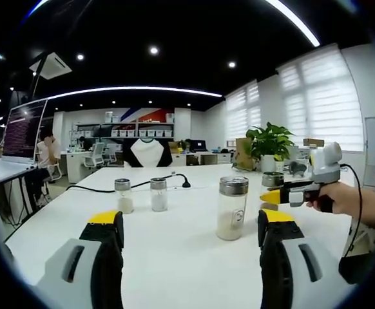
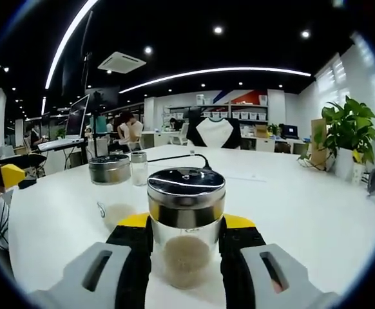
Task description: Rotate the seasoning bottle until the label or dispensing opening points toward the visible target arrow and the bottle remains upright within the marked orientation range
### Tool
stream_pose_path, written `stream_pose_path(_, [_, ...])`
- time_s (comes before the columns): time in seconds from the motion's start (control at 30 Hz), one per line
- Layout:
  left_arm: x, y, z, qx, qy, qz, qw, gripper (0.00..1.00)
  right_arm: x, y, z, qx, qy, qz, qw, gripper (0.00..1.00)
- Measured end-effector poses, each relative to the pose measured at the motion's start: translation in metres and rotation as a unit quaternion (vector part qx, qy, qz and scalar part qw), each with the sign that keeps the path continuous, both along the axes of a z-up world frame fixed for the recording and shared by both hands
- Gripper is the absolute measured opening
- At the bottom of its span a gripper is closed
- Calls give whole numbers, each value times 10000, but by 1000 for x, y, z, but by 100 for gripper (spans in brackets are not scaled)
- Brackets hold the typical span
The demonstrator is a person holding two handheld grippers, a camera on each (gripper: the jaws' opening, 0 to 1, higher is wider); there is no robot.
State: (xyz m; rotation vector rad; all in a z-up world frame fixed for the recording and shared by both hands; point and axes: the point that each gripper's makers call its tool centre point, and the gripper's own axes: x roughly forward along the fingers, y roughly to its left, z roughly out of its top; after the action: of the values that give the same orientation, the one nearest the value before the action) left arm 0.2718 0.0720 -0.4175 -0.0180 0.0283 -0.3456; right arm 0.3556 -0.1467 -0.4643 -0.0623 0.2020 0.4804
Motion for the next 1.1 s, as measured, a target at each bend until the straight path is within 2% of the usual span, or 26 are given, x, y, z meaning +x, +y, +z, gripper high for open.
stream_pose_path(0.13, [0, -3, 0, -22, 17, -61, 10000, 91, 0, 1, 0, 0, 1, 147, 9999, 39])
stream_pose_path(0.37, [0, -2, -2, 23, 34, -57, 10000, 91, 1, 2, 0, 8, 5, 676, 9977, 39])
stream_pose_path(0.67, [1, -1, -3, 31, 63, -47, 10000, 90, 1, 5, 1, 101, -49, 1351, 9908, 39])
stream_pose_path(0.9, [1, -2, -4, 43, 80, -45, 9999, 90, -2, 7, 1, 160, 1, 1970, 9803, 39])
stream_pose_path(1.1, [1, -1, -3, 53, 77, -38, 9999, 90, -7, 7, 1, 272, -15, 2600, 9652, 39])
